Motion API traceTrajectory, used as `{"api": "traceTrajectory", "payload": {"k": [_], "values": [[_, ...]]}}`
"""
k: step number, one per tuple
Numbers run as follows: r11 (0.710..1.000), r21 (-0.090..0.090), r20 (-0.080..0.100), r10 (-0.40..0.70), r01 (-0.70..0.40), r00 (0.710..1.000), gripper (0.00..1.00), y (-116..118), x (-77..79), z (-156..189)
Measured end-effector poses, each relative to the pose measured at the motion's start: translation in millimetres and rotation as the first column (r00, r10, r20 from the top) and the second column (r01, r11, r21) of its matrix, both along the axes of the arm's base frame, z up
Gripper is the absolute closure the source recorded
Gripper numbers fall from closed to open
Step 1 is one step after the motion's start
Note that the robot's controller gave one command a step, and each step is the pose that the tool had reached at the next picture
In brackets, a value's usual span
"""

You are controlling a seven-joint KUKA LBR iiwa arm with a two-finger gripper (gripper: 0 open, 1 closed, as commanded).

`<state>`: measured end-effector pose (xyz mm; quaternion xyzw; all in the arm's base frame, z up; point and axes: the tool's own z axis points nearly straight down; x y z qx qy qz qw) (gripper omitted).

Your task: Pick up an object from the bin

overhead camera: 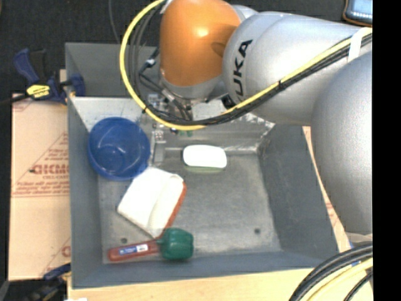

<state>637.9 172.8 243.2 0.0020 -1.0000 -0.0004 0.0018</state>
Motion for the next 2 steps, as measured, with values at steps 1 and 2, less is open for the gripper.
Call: {"api": "traceTrajectory", "payload": {"k": [1, 2], "values": [[1.000, 0.001, 0.008, -0.005, 0.005, 1.000, 0.00, -1.4, 1.2, 5.7], [0.961, -0.001, 0.009, 0.277, -0.277, 0.961, 0.00, 2.9, -40.6, -111.2]]}}
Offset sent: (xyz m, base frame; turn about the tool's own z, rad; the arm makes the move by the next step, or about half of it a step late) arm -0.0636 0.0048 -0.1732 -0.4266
